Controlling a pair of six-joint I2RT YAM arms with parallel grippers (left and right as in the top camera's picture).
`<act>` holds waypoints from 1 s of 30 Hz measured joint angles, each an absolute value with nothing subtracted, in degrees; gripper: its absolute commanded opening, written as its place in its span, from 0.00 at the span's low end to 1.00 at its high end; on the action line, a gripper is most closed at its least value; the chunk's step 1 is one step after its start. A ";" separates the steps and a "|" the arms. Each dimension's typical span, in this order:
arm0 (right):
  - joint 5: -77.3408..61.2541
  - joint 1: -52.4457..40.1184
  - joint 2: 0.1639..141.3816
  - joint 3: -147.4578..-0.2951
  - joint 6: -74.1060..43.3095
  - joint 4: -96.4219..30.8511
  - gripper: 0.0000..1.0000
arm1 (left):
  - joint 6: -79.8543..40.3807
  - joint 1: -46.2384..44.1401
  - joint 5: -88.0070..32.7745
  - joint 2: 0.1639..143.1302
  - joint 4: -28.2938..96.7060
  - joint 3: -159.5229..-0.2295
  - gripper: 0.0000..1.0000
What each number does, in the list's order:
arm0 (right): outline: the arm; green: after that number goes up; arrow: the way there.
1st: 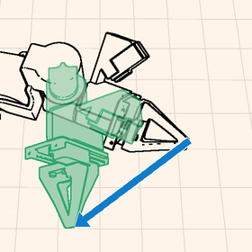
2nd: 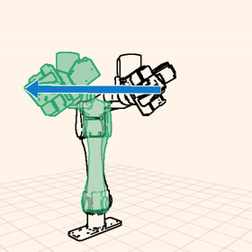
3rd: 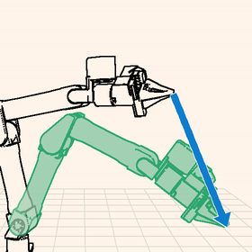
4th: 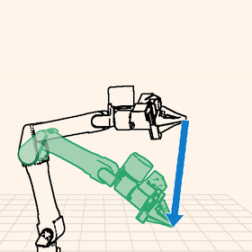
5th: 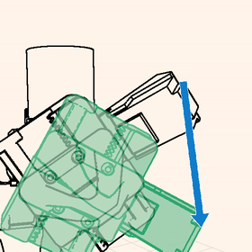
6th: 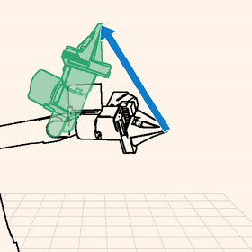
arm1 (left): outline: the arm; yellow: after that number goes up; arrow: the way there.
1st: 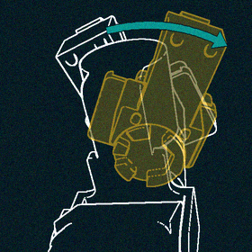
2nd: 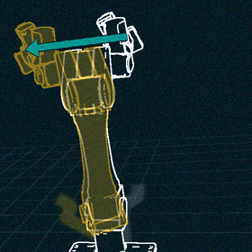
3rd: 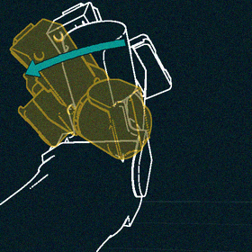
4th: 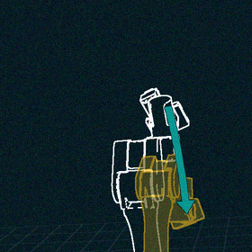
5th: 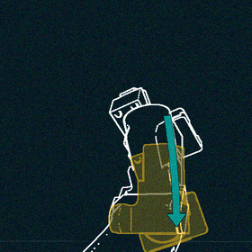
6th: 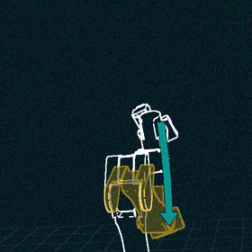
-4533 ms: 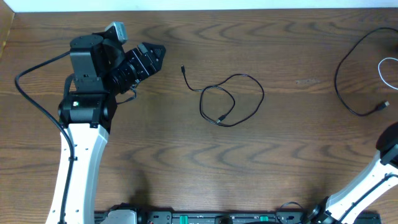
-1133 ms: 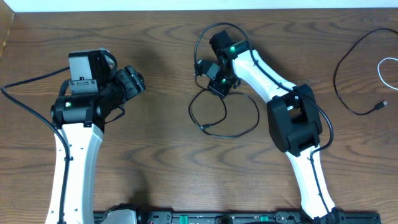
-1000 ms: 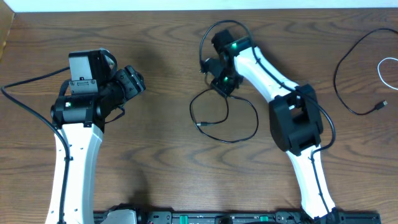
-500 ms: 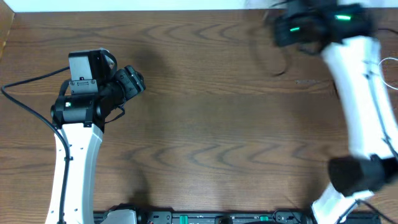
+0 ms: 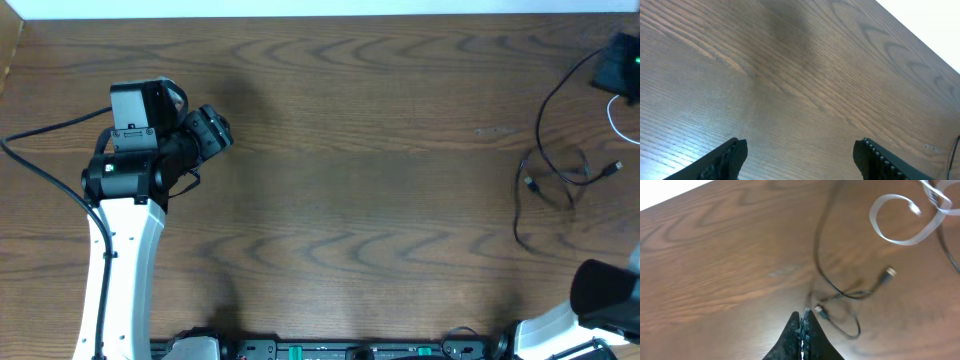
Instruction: Untangle cables
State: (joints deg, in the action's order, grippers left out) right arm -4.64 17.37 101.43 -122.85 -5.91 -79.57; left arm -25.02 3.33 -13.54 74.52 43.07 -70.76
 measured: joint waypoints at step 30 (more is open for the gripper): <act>-15.55 33.36 101.43 -122.85 0.51 -91.33 0.52 | -24.51 3.33 -13.15 74.52 43.29 -70.76 0.95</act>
State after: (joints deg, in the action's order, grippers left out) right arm -15.55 33.36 101.43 -122.85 0.51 -91.33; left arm -24.51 3.33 -13.15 74.52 43.29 -70.76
